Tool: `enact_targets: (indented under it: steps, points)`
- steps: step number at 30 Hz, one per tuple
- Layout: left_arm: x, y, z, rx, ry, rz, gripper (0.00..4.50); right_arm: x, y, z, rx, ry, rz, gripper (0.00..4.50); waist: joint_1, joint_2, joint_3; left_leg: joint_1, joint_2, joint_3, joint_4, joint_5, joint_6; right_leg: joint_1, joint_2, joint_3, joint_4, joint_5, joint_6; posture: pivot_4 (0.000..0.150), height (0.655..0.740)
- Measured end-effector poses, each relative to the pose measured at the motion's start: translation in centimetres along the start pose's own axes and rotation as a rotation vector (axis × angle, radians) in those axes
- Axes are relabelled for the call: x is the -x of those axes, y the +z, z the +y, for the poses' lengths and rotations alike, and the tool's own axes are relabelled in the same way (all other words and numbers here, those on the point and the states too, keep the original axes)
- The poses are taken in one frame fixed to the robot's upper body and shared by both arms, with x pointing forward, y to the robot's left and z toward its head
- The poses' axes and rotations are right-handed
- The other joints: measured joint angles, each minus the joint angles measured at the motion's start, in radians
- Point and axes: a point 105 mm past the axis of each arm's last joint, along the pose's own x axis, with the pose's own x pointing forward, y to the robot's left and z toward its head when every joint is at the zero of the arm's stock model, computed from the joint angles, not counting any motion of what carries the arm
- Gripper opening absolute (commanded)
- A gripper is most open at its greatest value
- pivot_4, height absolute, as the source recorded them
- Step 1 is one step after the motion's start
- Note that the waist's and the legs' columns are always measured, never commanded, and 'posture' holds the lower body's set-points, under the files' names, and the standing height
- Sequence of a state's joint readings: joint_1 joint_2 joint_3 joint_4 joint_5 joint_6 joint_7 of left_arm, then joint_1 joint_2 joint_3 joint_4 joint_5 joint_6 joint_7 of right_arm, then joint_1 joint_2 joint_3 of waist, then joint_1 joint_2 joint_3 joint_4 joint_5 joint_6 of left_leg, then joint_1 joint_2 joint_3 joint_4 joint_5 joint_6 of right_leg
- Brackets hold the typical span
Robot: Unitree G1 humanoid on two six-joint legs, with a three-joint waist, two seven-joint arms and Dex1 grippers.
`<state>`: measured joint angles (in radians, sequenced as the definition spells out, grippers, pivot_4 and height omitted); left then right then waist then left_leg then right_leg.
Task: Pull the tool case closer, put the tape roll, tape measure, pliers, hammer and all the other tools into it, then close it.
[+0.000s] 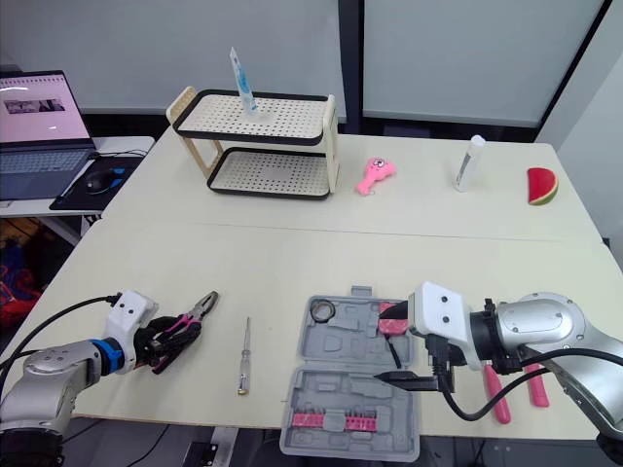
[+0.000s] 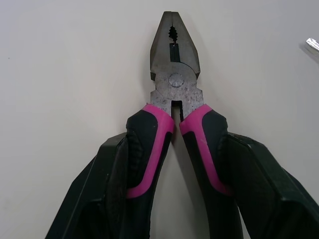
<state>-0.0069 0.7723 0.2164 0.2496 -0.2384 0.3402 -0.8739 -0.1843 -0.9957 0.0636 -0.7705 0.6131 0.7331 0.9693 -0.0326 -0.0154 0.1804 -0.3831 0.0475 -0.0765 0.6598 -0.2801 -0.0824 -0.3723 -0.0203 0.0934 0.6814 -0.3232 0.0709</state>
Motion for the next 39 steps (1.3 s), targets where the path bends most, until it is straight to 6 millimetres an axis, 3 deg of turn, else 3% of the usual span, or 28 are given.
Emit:
enact_targets:
  steps: [4,9,12,17,22,27,34,39]
  points:
    - [1.2,0.7,-0.5,-0.043,-0.054,0.005,2.51,-0.1,0.1,0.0,0.001,-0.016,-0.024,4.5,0.0,-0.005,0.003,-0.001,0.001,-0.001,0.0,0.0,0.0,-0.001,0.001,-0.001,0.001,0.0,0.0,0.15,0.735]
    - [2.8,5.9,-1.8,-0.298,-0.221,-0.047,2.51,-0.1,0.1,0.6,0.007,-0.02,-0.043,4.5,0.014,-0.008,0.005,-0.004,0.0,-0.001,0.001,0.0,0.0,-0.001,-0.001,-0.004,-0.001,0.0,0.0,0.15,0.735]
    - [2.0,9.9,-4.7,-0.46,-0.388,-0.116,2.51,0.2,-0.3,0.8,-0.001,-0.052,-0.041,4.5,0.023,-0.008,0.005,-0.004,-0.001,-0.001,0.002,0.0,0.0,0.0,-0.001,-0.004,-0.001,0.0,0.0,0.15,0.735]
    - [-0.5,13.6,-9.8,-0.658,-0.649,-0.143,2.51,0.9,-1.1,1.5,-0.031,-0.116,-0.016,4.5,0.023,-0.007,0.005,-0.004,0.0,-0.002,0.002,0.0,0.0,0.0,0.001,-0.004,0.001,0.0,0.0,0.15,0.735]
    - [-3.3,15.4,-13.4,-0.784,-0.805,-0.113,2.51,1.3,-1.3,2.0,-0.048,-0.165,0.009,4.5,0.006,-0.008,0.005,-0.003,-0.001,-0.003,0.003,0.0,0.0,0.001,0.002,-0.003,0.001,0.0,0.0,0.15,0.735]
    - [-4.6,16.3,-16.1,-0.896,-0.88,-0.091,2.51,1.2,-1.0,0.7,-0.02,-0.24,0.036,4.5,-0.013,-0.008,0.005,-0.001,-0.001,-0.003,0.003,0.0,0.001,0.0,0.003,-0.001,0.002,0.0,0.0,0.15,0.735]
    - [-5.6,16.4,-18.7,-0.954,-0.934,-0.073,2.51,-2.9,0.1,-1.2,-0.002,-0.253,0.034,4.5,-0.013,-0.007,0.006,-0.004,-0.001,-0.003,0.003,0.001,0.001,-0.002,0.003,0.001,0.0,0.001,0.001,0.15,0.735]
    - [-5.6,16.6,-19.2,-0.966,-0.936,-0.067,2.51,-5.6,0.2,-3.0,-0.004,-0.252,0.095,4.5,-0.009,-0.007,0.006,-0.014,-0.001,-0.004,0.004,0.001,0.001,-0.011,0.002,-0.001,0.001,0.001,0.0,0.15,0.735]
